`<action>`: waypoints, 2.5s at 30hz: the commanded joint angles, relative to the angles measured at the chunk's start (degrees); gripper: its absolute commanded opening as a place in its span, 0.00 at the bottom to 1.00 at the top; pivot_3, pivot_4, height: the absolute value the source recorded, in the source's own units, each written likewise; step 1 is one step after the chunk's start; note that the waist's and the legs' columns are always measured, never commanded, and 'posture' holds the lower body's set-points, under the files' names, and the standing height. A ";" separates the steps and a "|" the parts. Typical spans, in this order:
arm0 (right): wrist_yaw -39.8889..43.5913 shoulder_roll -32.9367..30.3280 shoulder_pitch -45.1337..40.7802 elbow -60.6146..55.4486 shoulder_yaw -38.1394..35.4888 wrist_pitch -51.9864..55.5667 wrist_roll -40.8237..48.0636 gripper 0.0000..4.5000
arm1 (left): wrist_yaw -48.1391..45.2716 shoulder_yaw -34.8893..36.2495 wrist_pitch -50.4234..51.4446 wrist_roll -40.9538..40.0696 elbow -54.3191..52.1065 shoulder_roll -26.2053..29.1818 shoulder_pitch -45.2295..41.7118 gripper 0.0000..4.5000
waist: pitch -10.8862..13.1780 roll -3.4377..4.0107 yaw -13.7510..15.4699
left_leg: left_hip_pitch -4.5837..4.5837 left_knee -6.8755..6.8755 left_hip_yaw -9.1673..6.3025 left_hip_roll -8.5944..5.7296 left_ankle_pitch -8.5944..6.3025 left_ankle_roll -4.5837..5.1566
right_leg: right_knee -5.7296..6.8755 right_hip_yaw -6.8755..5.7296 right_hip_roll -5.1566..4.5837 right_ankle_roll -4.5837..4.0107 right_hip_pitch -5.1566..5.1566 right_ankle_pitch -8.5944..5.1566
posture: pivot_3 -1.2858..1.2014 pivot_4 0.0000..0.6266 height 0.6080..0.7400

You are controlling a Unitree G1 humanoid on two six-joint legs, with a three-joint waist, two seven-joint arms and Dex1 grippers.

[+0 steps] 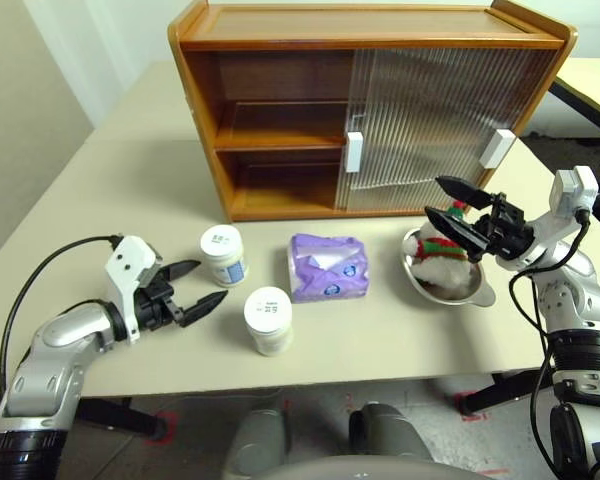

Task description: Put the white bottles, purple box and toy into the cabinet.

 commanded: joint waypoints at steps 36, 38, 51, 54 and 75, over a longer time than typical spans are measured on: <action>-1.06 -0.22 0.97 -1.75 -0.02 -0.63 -0.56 1.00 | 5.09 -9.68 -1.26 6.22 10.10 -6.56 -10.23 0.70 | 0.04 -0.01 -0.32 | -0.04 0.01 -0.02 -0.02 0.01 0.02 | -0.04 -0.04 0.14 0.06 0.02 0.03 | 0.56 0.02 1.00; -1.06 -0.25 0.92 -1.68 -0.04 -0.67 -0.59 1.00 | 4.83 -9.29 -0.41 5.71 8.61 -5.94 -9.11 0.70 | 0.04 -0.01 -0.49 | -0.03 0.00 -0.01 0.00 0.01 0.02 | -0.05 -0.02 0.10 0.06 0.02 0.02 | 0.56 0.02 1.00; -0.76 0.03 -0.23 -0.93 0.29 -0.64 -0.59 1.00 | 9.82 -5.84 2.28 2.00 1.82 -8.58 -15.81 0.70 | 0.10 -0.11 0.13 | -0.07 -0.01 -0.06 -0.02 0.01 0.01 | -0.07 -0.11 0.08 0.06 0.02 0.03 | 0.57 0.01 1.00; -0.84 0.19 -0.24 -0.96 0.34 -0.74 -0.66 1.00 | 11.75 -6.99 4.58 2.87 0.96 -9.36 -19.11 0.70 | 0.10 -0.11 0.06 | -0.09 0.00 -0.05 -0.07 0.01 0.02 | -0.10 -0.11 0.17 0.10 0.03 0.05 | 0.57 0.00 1.00; -1.83 1.10 1.21 -3.04 0.43 -0.81 -1.02 1.00 | 24.55 -14.99 -1.74 15.19 30.04 -21.88 -39.64 0.70 | 0.11 -0.12 -0.23 | -0.24 0.03 -0.13 -0.04 0.09 0.16 | -0.26 0.03 0.54 0.18 0.02 0.23 | 0.55 0.01 1.00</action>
